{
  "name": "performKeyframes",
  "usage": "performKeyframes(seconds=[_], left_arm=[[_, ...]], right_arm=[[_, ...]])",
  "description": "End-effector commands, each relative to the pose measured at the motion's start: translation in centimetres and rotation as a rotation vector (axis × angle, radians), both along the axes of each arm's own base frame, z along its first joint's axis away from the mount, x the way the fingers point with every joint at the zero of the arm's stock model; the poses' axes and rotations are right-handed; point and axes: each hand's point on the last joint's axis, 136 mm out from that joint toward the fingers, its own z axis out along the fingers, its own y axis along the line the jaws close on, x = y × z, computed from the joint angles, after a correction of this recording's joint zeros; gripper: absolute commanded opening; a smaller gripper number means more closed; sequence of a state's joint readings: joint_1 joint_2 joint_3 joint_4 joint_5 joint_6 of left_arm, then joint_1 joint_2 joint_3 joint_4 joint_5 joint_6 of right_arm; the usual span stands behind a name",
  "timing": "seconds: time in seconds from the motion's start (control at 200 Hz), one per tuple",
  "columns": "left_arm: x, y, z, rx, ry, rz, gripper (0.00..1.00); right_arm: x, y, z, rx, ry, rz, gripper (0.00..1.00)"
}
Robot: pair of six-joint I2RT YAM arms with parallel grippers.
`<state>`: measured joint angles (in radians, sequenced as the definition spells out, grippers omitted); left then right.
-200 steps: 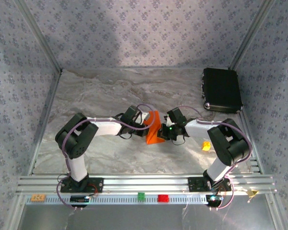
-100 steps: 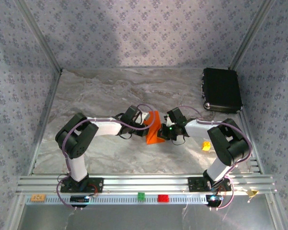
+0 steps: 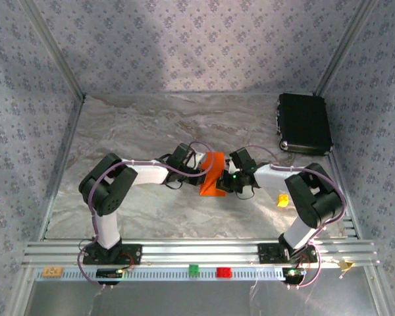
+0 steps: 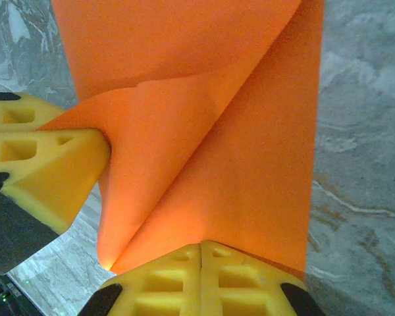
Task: Fold a paper plane with a square sheet of paper (pick it up from the middle)
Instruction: Fold the triangle a second time at the center of the table.
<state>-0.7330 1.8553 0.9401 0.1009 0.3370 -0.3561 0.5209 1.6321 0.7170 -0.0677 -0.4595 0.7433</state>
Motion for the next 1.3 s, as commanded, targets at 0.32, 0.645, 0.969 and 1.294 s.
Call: performKeyframes(seconds=[0.32,0.645,0.969,1.294], left_arm=[[-1.0,0.2,-0.9,0.025,0.049,-0.021,0.05],[-0.9,0.0,-0.9,0.026,0.055,-0.001,0.05],[-1.0,-0.2,-1.0,0.029,0.055,-0.008,0.05],[-1.1,-0.2,-1.0,0.033,0.055,-0.014,0.05]], right_arm=[[0.7,-0.6,2.0,0.021,-0.048,-0.042,0.05],[2.5,0.9,3.6,0.178,-0.069,-0.139,0.02],[4.3,2.8,3.1,0.214,-0.041,-0.174,0.0],[3.8,2.6,1.6,0.19,-0.014,-0.175,0.0]])
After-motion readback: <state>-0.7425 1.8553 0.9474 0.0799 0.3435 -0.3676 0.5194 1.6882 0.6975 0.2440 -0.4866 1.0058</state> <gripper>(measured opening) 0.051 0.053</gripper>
